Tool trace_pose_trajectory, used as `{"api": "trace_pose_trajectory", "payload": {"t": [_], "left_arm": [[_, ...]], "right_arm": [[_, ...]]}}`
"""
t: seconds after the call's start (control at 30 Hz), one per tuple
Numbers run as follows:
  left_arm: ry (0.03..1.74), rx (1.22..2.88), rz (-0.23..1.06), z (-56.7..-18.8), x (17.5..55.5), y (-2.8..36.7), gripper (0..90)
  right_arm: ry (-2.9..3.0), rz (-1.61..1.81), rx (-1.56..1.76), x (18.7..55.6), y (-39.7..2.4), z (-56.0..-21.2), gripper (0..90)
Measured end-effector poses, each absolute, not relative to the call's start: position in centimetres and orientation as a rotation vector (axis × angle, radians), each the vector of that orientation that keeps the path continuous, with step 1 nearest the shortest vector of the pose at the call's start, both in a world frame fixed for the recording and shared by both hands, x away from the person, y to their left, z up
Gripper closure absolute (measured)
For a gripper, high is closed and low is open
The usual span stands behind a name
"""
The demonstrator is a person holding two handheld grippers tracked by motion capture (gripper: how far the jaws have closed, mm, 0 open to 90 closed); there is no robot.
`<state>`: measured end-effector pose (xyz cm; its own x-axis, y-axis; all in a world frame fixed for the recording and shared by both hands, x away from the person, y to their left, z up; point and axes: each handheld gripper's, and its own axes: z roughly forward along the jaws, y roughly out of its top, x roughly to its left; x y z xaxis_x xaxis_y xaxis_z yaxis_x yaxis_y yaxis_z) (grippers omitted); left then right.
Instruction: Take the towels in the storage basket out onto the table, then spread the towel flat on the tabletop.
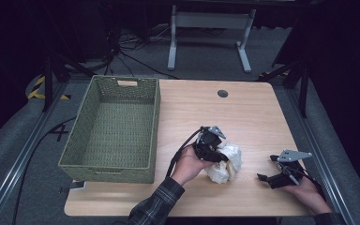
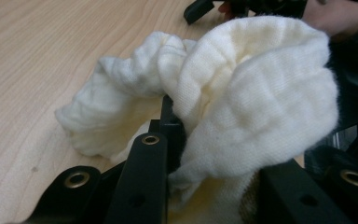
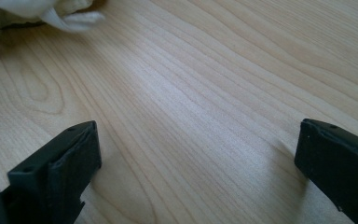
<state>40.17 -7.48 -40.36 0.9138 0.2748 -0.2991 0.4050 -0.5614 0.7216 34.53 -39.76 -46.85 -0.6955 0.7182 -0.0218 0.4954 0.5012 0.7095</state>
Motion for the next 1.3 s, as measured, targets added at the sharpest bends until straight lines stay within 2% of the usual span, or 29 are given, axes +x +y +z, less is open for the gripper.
{"api": "trace_pose_trajectory", "payload": {"t": [0.37,0.43,0.47,0.67,0.77,0.97,1.07,1.3], "left_arm": [[0.491,2.322,-0.171,-44.2,40.3,-8.5,75.5],[0.485,2.332,-0.162,-44.4,40.3,-8.6,67.3],[0.479,2.335,-0.161,-44.5,40.3,-8.6,67.3],[0.501,2.283,-0.119,-43.1,39.6,-7.6,36.1],[0.507,2.272,-0.101,-42.5,39.1,-6.8,28.3],[0.528,2.244,-0.072,-42.3,38.1,-4.8,26.2],[0.545,2.229,-0.052,-42.5,37.6,-3.7,26.4],[0.608,2.24,-0.029,-43.8,36.2,-2.3,26.9]], "right_arm": [[2.436,0.999,1.013,34.6,-39.7,-46.8,0.3],[2.434,0.998,1.014,34.6,-39.7,-46.9,0.4],[2.434,0.998,1.014,34.6,-39.7,-46.9,0.4],[2.433,0.998,1.015,34.6,-39.7,-46.8,0.6],[2.434,1.002,1.012,34.5,-39.7,-46.8,1.5],[2.436,1.017,1.007,34.4,-40.0,-46.8,4.1],[2.453,1.049,1.02,34.4,-40.2,-46.5,10.1],[2.456,1.136,0.971,34.0,-40.1,-45.6,15.2]]}}
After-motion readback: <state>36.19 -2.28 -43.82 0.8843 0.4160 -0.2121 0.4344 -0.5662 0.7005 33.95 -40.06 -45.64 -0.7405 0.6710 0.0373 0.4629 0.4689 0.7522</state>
